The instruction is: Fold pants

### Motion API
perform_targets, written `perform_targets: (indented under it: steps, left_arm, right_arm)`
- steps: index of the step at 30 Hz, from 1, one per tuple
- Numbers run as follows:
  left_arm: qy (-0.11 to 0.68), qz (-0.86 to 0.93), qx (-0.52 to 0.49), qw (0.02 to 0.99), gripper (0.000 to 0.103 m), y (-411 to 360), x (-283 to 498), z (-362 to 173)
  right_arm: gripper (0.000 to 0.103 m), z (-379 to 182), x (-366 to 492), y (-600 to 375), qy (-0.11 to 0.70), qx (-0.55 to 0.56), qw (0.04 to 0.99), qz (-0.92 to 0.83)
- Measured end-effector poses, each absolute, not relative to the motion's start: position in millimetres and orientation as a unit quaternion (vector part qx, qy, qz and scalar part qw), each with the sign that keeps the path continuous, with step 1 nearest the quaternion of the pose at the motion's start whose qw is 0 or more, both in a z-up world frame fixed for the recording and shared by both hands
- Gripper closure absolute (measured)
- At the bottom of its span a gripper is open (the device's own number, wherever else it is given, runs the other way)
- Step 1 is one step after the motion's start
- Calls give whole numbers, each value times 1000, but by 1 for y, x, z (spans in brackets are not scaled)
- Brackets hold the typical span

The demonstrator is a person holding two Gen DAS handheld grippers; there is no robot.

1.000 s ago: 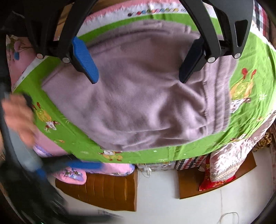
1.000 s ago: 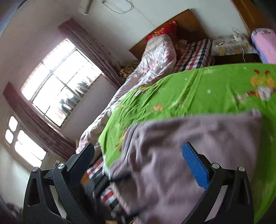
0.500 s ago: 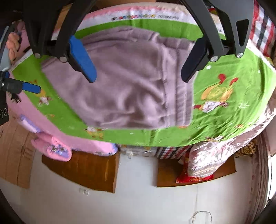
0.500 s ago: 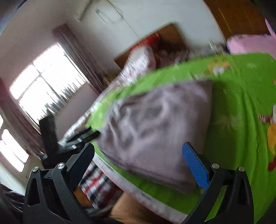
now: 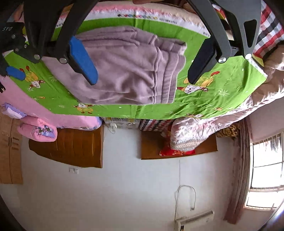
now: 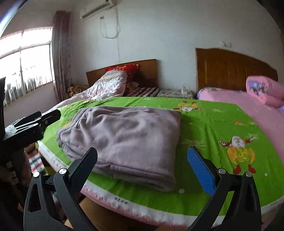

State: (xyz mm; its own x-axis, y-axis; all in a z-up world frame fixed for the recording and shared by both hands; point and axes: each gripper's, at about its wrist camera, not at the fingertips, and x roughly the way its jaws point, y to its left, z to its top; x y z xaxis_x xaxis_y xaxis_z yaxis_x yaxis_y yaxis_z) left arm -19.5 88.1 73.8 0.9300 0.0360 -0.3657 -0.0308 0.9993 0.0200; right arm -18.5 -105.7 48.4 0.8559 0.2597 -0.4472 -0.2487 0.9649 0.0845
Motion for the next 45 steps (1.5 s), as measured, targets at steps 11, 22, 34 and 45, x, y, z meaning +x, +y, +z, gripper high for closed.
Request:
perform_targets:
  steps: [11,22,34,45]
  left_arm:
    - [206,26,5,978,2,68,-33,53]
    - [206,23,8,978,2,66,-36,50]
    - [210,17,12,977,2,63,-34,49]
    - [210,17,11,977,2,63,-33,49]
  right_arm:
    - [4,52,-41,-124,187,8,977,104]
    - [4,52,-41,-121,181,-1,977,111]
    - [4,52,-41,-120,184,2,977,108]
    - [4,52,-41,-120,184,3,977,107]
